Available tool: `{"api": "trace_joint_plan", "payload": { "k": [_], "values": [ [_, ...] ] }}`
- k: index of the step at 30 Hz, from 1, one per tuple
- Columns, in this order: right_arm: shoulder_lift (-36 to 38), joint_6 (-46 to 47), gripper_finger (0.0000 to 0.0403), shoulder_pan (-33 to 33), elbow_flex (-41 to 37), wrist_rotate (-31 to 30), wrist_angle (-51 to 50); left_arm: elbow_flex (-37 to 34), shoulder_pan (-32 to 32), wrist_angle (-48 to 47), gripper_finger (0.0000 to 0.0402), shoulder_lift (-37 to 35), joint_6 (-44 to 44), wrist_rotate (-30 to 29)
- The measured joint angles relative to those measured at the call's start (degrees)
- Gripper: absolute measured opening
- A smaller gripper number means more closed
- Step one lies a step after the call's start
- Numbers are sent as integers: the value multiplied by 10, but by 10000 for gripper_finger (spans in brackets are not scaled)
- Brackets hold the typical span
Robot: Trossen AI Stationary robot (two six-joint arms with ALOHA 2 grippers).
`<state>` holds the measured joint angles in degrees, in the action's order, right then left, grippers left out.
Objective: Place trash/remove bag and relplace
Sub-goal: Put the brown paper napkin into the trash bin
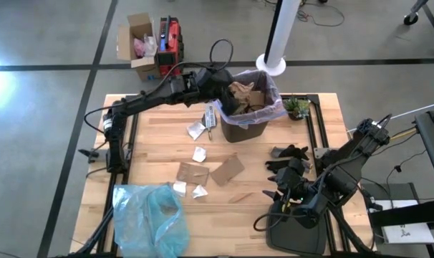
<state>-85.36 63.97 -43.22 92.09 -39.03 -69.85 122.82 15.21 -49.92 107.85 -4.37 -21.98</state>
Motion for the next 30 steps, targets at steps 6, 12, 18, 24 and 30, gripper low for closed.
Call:
{"api": "trace_joint_plan", "payload": {
  "k": [6,12,18,24,30],
  "values": [
    [0,5,206,0,0,0,3,-46,-15,88,222,3,-20,-2],
    [0,4,206,0,0,0,16,-112,-21,139,225,12,-43,-46],
    [0,1,206,0,0,-5,18,-137,-19,150,226,8,-128,-16],
    [0,-16,206,0,0,-20,18,-78,-20,105,265,9,-131,-9],
    [0,-20,206,2,0,-31,18,-18,-18,41,316,9,-119,16]
  ]
}}
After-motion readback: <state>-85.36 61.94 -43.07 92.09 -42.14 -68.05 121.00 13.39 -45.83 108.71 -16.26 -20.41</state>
